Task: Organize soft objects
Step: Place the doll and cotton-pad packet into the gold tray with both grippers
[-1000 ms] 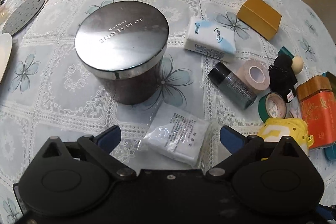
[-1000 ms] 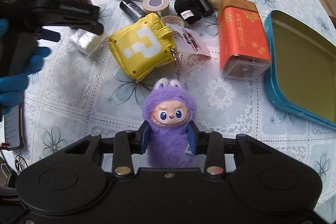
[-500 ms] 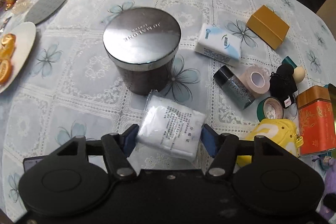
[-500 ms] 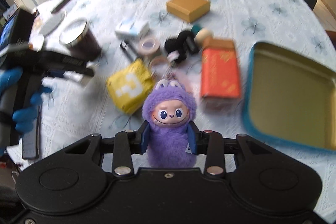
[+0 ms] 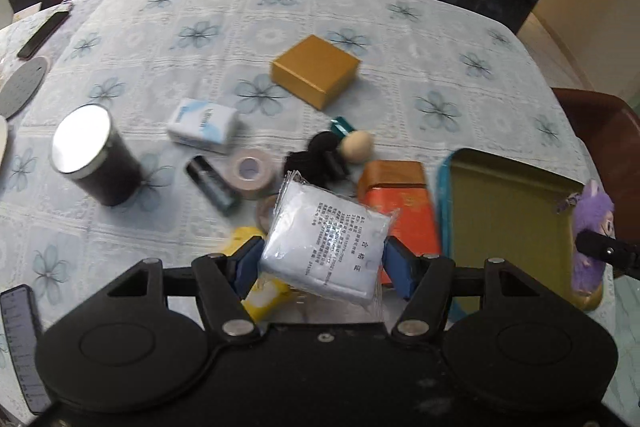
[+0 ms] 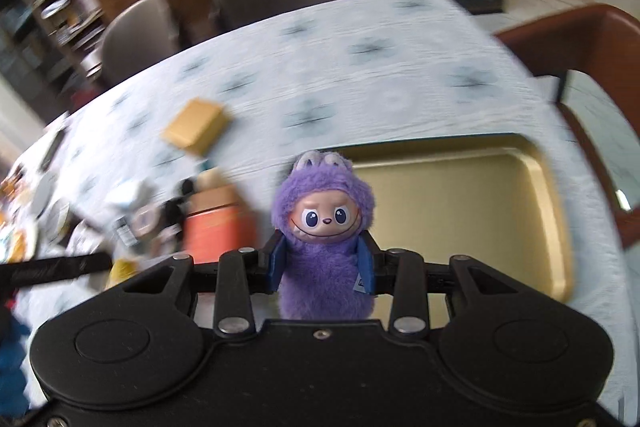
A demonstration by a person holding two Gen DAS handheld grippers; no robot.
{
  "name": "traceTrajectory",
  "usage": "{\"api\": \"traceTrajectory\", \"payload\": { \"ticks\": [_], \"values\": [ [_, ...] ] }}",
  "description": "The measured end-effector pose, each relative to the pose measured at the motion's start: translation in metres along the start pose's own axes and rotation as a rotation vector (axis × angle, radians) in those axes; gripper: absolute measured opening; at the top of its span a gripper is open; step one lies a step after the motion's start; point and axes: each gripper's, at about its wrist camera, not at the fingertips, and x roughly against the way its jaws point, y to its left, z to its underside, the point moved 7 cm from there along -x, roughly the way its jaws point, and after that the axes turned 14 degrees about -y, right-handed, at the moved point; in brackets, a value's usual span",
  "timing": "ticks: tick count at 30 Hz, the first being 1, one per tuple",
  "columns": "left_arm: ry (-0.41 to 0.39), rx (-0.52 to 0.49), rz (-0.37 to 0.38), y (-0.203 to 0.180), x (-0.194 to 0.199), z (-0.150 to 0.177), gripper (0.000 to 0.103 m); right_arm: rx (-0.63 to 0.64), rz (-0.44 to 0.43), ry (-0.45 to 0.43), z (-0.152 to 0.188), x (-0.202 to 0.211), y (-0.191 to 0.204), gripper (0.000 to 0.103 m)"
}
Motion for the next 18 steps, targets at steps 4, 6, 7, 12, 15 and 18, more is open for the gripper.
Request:
{"api": "traceTrajectory", "payload": {
  "ticks": [4,6,7,12,15,18],
  "values": [
    [0.018,-0.063,0.062,-0.074,-0.011,0.005,0.062,-0.003,0.116,0.02,-0.005,-0.002,-0.056,0.038],
    [0.034,-0.088,0.096,-0.103,-0.019,0.009,0.062,-0.005,0.133,0.032,-0.005,0.001,-0.078,0.038],
    [0.039,-0.099,0.108,-0.117,-0.023,0.009,0.062,-0.006,0.134,0.036,-0.005,0.002,-0.088,0.038],
    [0.036,-0.167,0.11,-0.165,-0.033,0.012,0.069,-0.042,0.099,0.02,-0.01,0.009,-0.112,0.044],
    [0.038,-0.175,0.104,-0.176,-0.035,0.016,0.08,-0.07,0.052,-0.015,-0.019,0.012,-0.117,0.046],
    [0.062,-0.171,0.083,-0.176,-0.04,0.021,0.08,-0.087,0.051,-0.028,-0.024,0.011,-0.124,0.048]
  ]
}}
